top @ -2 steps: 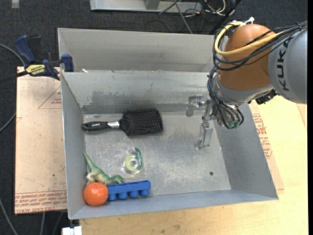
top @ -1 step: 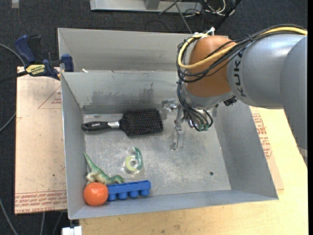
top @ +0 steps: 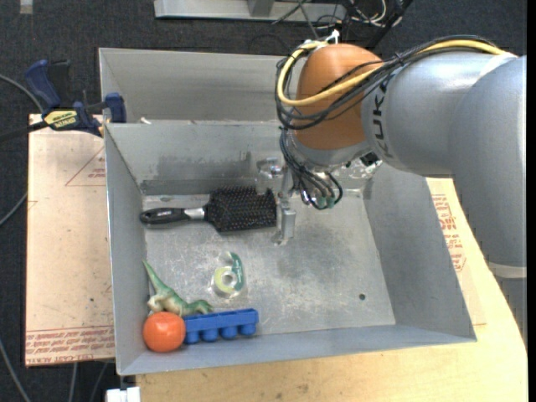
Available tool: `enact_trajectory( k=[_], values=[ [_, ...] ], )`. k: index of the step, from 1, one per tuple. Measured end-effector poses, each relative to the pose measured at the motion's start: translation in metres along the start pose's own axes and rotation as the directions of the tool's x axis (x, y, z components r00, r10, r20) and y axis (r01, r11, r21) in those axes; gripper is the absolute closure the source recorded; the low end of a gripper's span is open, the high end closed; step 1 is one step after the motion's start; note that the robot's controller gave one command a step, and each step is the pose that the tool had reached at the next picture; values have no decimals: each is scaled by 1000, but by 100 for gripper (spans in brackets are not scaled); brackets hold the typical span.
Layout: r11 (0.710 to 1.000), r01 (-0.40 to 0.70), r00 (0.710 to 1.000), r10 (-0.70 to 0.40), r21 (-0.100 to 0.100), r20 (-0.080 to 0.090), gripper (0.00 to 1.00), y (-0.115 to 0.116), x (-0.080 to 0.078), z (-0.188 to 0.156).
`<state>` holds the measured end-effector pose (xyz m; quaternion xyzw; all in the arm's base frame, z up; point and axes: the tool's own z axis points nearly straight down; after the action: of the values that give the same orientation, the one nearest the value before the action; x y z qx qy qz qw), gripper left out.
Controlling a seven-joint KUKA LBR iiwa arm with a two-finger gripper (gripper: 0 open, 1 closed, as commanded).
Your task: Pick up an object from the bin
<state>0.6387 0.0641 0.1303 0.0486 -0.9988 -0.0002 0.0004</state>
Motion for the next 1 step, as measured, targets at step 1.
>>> enact_trajectory(
  k=[1],
  values=[
    [991,-135,991,135,-1,4,0,27,-4,1]
  ],
)
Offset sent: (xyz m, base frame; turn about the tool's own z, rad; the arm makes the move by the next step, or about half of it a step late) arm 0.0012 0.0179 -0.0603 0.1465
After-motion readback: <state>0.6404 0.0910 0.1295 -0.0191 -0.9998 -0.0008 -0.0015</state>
